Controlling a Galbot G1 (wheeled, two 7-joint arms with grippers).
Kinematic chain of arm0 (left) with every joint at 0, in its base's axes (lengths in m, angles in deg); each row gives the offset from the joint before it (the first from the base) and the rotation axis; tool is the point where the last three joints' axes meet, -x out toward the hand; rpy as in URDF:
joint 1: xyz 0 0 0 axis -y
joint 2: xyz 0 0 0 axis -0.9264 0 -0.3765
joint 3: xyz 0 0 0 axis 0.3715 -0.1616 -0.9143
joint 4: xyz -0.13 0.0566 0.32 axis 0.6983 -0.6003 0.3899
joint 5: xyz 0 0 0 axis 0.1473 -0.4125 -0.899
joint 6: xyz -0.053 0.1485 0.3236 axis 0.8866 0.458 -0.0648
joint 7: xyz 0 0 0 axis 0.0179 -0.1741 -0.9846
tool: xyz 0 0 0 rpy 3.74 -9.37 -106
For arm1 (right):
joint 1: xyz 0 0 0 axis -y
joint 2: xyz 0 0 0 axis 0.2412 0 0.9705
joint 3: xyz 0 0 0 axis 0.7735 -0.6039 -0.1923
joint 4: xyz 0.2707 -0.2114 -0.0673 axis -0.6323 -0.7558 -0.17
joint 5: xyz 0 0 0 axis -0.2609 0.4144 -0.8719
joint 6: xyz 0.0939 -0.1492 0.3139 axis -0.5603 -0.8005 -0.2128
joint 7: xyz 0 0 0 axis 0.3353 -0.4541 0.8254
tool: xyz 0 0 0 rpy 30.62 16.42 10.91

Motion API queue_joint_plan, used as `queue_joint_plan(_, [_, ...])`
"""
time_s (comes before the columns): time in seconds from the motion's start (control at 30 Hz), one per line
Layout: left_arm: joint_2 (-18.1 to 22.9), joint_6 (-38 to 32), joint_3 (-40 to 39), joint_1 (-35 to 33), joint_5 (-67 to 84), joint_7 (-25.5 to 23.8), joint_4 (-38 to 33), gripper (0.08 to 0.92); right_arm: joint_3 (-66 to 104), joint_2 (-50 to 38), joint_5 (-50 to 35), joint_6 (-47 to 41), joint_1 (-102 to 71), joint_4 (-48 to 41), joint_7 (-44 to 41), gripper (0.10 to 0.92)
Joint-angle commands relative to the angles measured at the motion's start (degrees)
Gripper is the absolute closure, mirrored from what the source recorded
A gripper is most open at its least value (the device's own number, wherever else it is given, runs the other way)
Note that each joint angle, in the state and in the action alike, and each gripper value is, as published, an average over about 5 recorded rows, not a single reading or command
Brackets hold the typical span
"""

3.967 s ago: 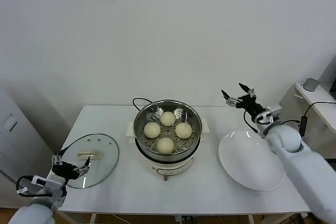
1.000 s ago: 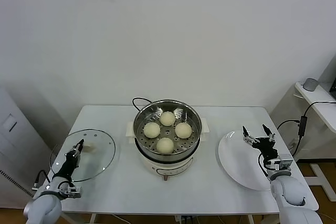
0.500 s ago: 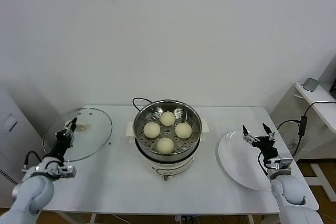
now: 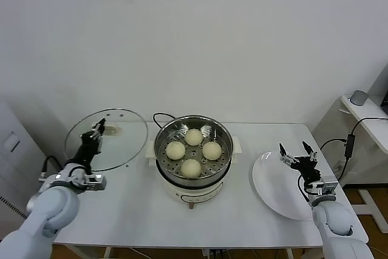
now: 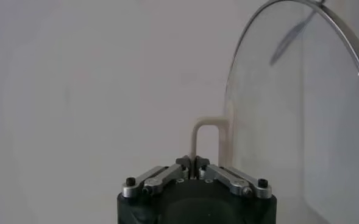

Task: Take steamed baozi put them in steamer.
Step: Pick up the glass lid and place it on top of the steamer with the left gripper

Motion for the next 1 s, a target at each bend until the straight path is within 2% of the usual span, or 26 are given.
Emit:
queue_joint_plan(0.03, [0.3,19.21,-20.48,10.53,-2.79,-4.79,-7.44,0.894,-0.16,0.24,0.26,0.07,0.09,-0.19,0.05,0.203])
queue_joint_plan(0.27, [6.5,22.69,-27.76,15.71,-8.36,-5.55,-5.04,0.894,-0.2,0.11,0.63,-0.03,0.09,-0.21,0.2,0.203])
queue_joint_plan(0.57, [13.53,25.46,-32.78,17.88,-15.26,-6.72,-1.24,0.894,-0.14,0.36,0.81,0.0,0.18,-0.54,0.22,0.203])
queue_joint_plan(1.0, [19.42,25.9,-37.53,20.11,-18.82,-6.58,4.9,0.894,0.14,0.7,1.13,0.26,0.38,-1.24,0.12,0.203])
